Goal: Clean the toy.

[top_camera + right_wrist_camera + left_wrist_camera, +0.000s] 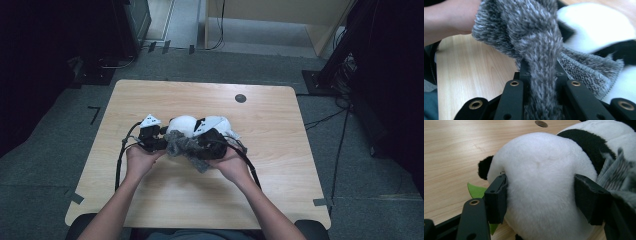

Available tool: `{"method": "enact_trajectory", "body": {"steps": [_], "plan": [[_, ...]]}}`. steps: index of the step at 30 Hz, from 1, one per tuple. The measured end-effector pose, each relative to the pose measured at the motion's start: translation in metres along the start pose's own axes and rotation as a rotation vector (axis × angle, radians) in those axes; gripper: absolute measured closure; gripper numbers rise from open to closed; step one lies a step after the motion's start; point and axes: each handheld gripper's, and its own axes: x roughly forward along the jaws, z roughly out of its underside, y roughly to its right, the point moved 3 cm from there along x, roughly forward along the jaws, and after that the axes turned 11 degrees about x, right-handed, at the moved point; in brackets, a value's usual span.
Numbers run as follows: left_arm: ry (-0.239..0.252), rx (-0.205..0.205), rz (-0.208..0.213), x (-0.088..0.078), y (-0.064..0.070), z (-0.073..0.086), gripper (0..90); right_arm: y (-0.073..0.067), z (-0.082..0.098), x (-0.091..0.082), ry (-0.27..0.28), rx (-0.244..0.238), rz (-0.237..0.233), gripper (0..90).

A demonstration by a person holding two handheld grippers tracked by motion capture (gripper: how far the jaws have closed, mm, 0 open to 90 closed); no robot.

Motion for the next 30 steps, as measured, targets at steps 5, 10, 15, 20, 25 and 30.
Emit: {"method": "enact_trajectory", "body": {"steps": [5,10,15,20,25,30], "plan": [[-0.004,-0.005,-0.004,0.000,0.000,0.000,34.8,0.000,-0.001,0.026,-0.006,0.008,0.002,77.6],[-0.009,-0.003,-0.011,0.000,-0.001,0.000,35.8,0.008,0.003,0.040,0.013,0.033,-0.011,77.7],[-0.016,0.012,-0.022,0.001,0.001,0.000,35.9,0.012,0.011,0.040,0.015,0.018,0.016,77.8],[-0.018,0.028,-0.030,0.001,0.002,0.000,35.9,0.017,0.017,0.032,-0.005,0.027,0.039,77.7],[-0.022,0.036,-0.032,0.002,0.002,0.000,36.0,0.025,0.024,0.015,-0.017,0.057,0.049,77.6],[-0.026,0.037,-0.031,0.002,0.002,0.000,36.3,0.031,0.031,-0.003,-0.018,0.073,0.060,77.7]]}}
